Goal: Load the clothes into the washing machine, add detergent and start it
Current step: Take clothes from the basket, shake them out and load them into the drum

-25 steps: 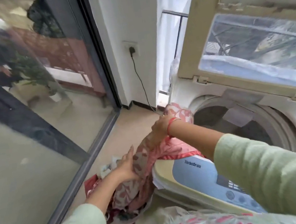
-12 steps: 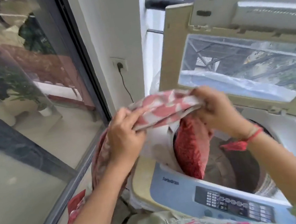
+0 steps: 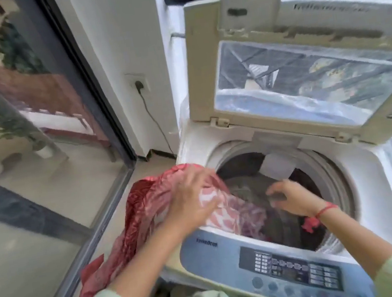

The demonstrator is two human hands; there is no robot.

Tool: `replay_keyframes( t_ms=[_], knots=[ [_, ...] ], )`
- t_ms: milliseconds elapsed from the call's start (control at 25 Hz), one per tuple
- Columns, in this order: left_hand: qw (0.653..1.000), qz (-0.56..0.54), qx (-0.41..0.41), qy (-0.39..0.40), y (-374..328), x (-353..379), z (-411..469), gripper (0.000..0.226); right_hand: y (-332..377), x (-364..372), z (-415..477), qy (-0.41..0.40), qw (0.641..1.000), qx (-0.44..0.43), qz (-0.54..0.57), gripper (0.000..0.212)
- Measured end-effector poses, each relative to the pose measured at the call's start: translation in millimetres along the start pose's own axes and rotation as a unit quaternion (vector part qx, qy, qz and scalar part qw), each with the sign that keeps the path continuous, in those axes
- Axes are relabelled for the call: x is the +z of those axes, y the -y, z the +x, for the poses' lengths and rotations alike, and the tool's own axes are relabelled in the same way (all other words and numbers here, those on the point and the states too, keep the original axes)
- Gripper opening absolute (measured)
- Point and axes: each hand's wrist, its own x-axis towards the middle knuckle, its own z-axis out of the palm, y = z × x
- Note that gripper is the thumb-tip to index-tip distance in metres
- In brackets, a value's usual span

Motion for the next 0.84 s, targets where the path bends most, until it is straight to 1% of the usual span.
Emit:
replay_keyframes(
  t_ms=[40,80,120,160,200,240,280,320,360,400,440,480,520,560,600,640,680,720,760,840],
  knots=[
    [0.996,-0.047,-0.001,-0.070,19.0,-22.7,-14.4,0.059,24.0,-11.2,6.1,-0.049,0.997,-0.020,0.050,0.029],
    [0.992,-0.074,-0.006,-0.106,44.0,-41.6,-32.3,0.068,56.8,-24.2,12.2,-0.107,0.989,-0.049,0.091,0.033],
    [0.993,-0.061,-0.022,-0.099,72.9,-53.5,-49.7,0.082,91.8,-36.5,17.8,-0.147,0.978,-0.097,0.114,0.044],
    [0.997,-0.022,-0.055,-0.049,107.3,-58.6,-66.8,0.100,130.9,-44.0,23.4,-0.156,0.970,-0.148,0.111,0.059],
    [0.993,0.027,-0.109,0.033,140.0,-59.8,-81.4,0.118,170.1,-46.3,28.5,-0.132,0.971,-0.187,0.067,0.078],
    [0.976,0.077,-0.165,0.118,170.3,-55.6,-93.9,0.133,206.5,-41.0,36.1,-0.086,0.973,-0.213,-0.015,0.096],
    [0.952,0.114,-0.213,0.187,191.6,-49.6,-103.4,0.144,238.8,-29.7,46.0,-0.029,0.968,-0.220,-0.121,0.107],
    [0.934,0.129,-0.249,0.223,204.4,-40.5,-109.4,0.149,266.3,-16.9,53.5,0.024,0.951,-0.208,-0.228,0.112],
    [0.926,0.129,-0.268,0.232,211.4,-29.5,-113.2,0.151,289.8,-3.9,58.5,0.070,0.930,-0.183,-0.310,0.107],
    [0.928,0.112,-0.281,0.218,211.0,-19.3,-113.4,0.149,305.8,5.8,61.4,0.104,0.916,-0.153,-0.356,0.094],
    [0.934,0.092,-0.288,0.192,206.4,-9.2,-110.0,0.146,316.0,8.1,59.2,0.110,0.911,-0.139,-0.372,0.072],
    [0.940,0.073,-0.290,0.165,199.2,-2.0,-104.1,0.141,319.1,7.5,56.6,0.084,0.915,-0.163,-0.360,0.048],
    [0.945,0.042,-0.295,0.138,190.2,0.5,-97.4,0.134,313.1,6.1,52.9,0.051,0.922,-0.204,-0.325,0.031],
    [0.949,-0.004,-0.298,0.101,183.1,-0.1,-90.8,0.121,300.9,1.1,44.5,0.014,0.932,-0.243,-0.270,0.027],
    [0.954,-0.052,-0.292,0.046,174.3,-4.3,-83.7,0.099,285.8,-8.9,32.5,-0.023,0.937,-0.274,-0.214,0.030],
    [0.961,-0.067,-0.267,-0.015,160.7,-12.0,-79.7,0.070,267.3,-21.3,19.2,-0.066,0.938,-0.301,-0.158,0.036],
    [0.969,-0.037,-0.232,-0.070,140.3,-20.4,-76.3,0.049,245.6,-36.4,4.8,-0.101,0.938,-0.313,-0.106,0.039],
    [0.975,0.008,-0.187,-0.118,116.3,-29.4,-71.8,0.037,222.3,-53.5,-11.7,-0.137,0.936,-0.317,-0.062,0.039],
    [0.976,0.043,-0.130,-0.169,86.4,-38.6,-64.0,0.029,196.6,-71.8,-31.3,-0.180,0.931,-0.316,-0.024,0.039],
    [0.962,0.085,-0.004,-0.260,12.8,-57.1,-43.8,0.023,146.7,-107.9,-67.9,-0.295,0.907,-0.299,0.022,0.044]
  ],
)
